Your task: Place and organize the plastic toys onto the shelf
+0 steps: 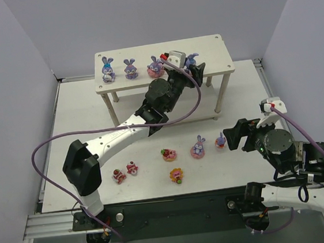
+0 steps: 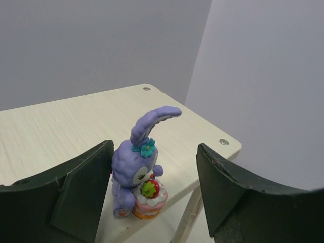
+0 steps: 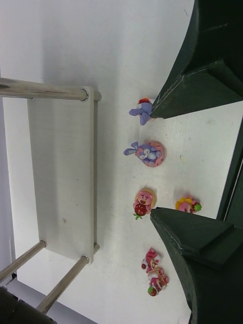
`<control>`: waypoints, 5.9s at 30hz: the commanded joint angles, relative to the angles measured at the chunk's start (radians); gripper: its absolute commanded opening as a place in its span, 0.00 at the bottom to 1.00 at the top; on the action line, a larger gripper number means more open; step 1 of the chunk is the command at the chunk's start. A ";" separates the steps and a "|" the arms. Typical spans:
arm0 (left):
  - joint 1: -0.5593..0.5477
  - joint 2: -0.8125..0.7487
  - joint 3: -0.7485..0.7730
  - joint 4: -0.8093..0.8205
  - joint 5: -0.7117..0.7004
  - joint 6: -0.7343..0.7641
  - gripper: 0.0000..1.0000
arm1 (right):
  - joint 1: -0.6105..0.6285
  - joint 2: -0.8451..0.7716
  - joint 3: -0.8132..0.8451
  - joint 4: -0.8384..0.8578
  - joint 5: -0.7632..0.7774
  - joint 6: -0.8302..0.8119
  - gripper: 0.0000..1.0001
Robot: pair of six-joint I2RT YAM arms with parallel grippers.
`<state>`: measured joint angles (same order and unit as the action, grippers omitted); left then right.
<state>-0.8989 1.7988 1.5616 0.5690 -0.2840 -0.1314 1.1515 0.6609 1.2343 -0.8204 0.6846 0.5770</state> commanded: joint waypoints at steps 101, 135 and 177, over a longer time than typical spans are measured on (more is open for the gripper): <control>-0.025 -1.142 -0.838 -0.828 -0.340 -0.303 0.80 | -0.685 0.646 0.442 0.439 -0.790 -0.249 0.47; -0.011 -1.165 -0.818 -0.949 -0.230 -0.362 0.97 | -0.351 0.644 -0.455 0.513 -0.333 0.340 0.84; -0.006 -1.242 -0.833 -0.992 -0.276 -0.359 0.97 | -0.305 0.790 -0.305 0.451 -0.257 0.231 0.54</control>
<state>-0.9089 0.5587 0.7128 -0.4351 -0.5457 -0.4942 0.8394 1.4799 0.8803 -0.3130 0.3759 0.7872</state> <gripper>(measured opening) 0.972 0.498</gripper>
